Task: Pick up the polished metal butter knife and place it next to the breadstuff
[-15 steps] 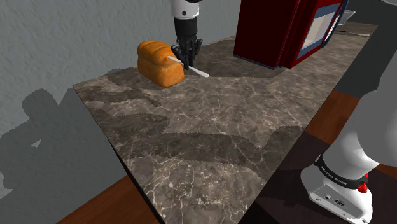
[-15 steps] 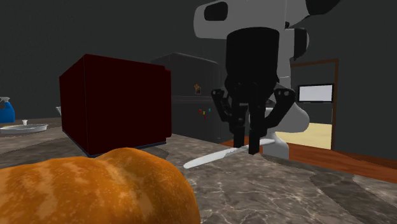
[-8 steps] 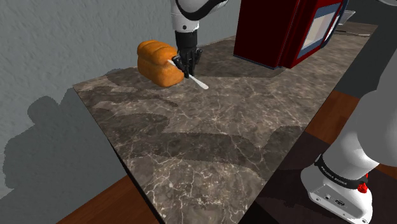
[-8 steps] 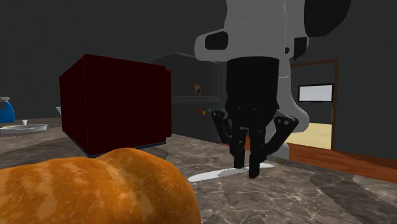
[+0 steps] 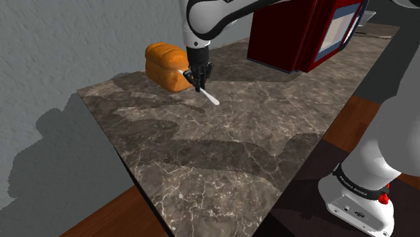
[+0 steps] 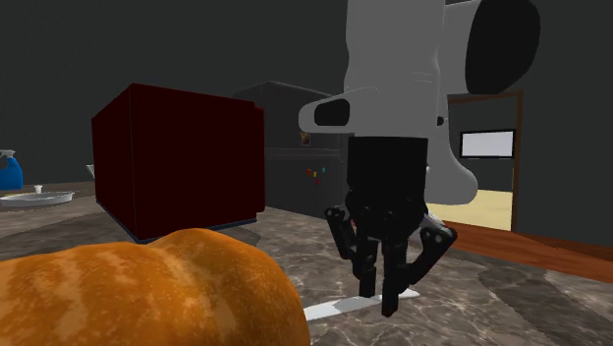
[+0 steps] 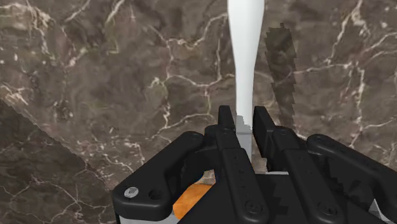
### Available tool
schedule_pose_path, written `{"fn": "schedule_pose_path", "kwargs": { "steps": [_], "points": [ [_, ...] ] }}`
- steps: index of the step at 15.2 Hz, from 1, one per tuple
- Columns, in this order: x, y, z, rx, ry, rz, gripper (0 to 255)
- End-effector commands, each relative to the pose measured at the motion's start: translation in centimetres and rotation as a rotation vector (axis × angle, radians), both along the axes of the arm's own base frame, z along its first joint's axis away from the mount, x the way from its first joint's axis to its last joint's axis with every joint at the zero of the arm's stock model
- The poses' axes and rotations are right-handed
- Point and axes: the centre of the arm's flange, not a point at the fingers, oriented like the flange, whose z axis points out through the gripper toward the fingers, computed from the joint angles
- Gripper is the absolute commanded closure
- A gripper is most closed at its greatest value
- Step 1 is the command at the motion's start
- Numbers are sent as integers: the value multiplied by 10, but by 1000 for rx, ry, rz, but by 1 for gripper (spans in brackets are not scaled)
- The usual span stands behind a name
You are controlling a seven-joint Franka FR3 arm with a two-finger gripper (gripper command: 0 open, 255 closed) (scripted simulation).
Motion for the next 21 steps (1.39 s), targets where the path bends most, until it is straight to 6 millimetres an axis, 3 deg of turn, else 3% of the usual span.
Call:
{"fn": "schedule_pose_path", "kwargs": {
  "steps": [1, 7, 15, 16, 21],
  "points": [
    [-1, 0, -11, 0, -1, 0, 255],
    [-1, 0, -43, 0, -1, 0, 255],
    [-1, 0, -45, 0, -1, 0, 255],
    [-1, 0, -46, 0, 0, 0, 0],
    [-1, 0, -45, 0, -1, 0, 0]
  ]
}}
